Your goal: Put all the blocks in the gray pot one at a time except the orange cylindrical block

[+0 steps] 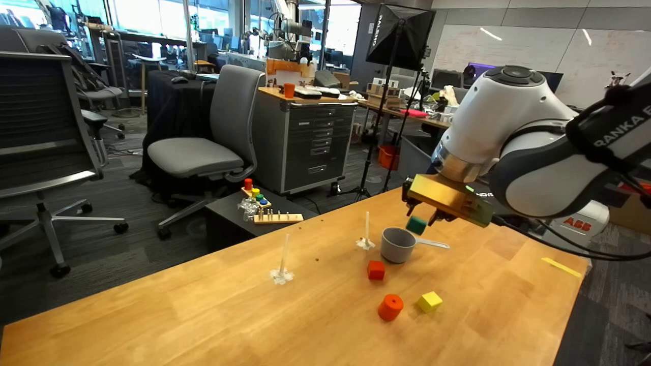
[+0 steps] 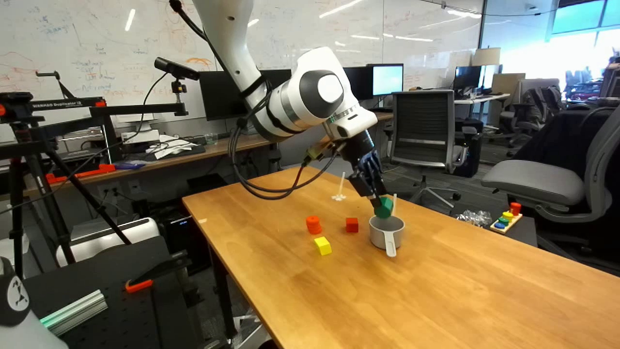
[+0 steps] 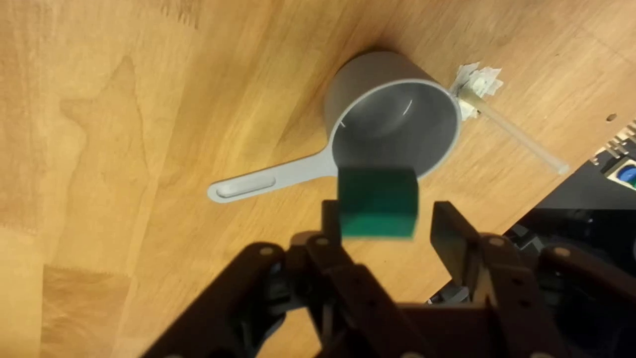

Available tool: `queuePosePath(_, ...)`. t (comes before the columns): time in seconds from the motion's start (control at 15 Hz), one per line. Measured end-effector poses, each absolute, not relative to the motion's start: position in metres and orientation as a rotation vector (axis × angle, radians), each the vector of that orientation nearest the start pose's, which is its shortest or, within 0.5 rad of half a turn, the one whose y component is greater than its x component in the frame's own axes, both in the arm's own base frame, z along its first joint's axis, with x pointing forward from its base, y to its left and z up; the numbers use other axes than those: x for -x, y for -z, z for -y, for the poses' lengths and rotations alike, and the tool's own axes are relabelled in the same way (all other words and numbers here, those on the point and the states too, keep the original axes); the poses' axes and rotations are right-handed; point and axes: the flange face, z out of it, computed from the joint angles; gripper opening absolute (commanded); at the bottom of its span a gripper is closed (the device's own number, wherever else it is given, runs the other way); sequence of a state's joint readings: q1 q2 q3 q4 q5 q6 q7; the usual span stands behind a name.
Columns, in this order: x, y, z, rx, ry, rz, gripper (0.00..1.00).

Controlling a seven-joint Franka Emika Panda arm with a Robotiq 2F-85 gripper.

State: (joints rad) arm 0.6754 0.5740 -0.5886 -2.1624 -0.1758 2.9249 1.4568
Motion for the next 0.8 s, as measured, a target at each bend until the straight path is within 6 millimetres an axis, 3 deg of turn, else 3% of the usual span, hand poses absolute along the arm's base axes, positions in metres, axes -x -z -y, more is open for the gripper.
queuePosePath(0.13,-0.585,-0.195,-0.062,2.688,0.689,-1.623,0.99)
queuePosePath(0.47,-0.587,-0.197,-0.077,2.691,0.692,-1.581,1.0)
queuePosePath(0.8,-0.583,-0.192,-0.138,2.741,0.647,-1.414,1.0)
